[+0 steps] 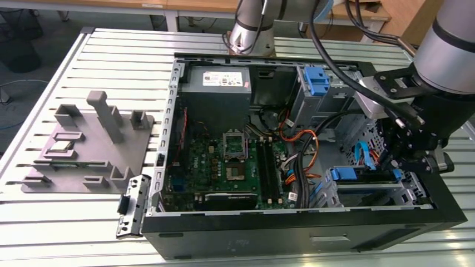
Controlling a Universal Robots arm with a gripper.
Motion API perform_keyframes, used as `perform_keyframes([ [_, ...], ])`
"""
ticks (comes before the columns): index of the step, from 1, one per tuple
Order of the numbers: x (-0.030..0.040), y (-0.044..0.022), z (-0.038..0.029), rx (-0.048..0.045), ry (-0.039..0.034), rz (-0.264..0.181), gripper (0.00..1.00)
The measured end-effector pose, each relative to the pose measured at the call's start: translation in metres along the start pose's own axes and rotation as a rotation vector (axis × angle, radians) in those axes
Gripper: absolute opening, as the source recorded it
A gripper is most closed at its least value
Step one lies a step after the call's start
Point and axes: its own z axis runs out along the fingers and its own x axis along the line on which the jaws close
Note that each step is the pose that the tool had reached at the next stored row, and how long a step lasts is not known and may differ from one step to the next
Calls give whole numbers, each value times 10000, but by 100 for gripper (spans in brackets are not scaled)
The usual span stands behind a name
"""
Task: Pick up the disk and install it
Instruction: 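Insert the second disk wire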
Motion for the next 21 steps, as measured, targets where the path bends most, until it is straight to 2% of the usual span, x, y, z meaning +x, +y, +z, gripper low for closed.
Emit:
perform_keyframes([
  [2, -1, 5, 4, 96, 0, -31, 16],
  [6, -2, 20, 10, 368, 10, -98, 16],
  [8, -3, 38, 9, 437, 11, -124, 16],
  [12, -6, 79, 4, 488, 12, -149, 16],
  [21, -11, 99, 7, 514, 18, -149, 16],
])
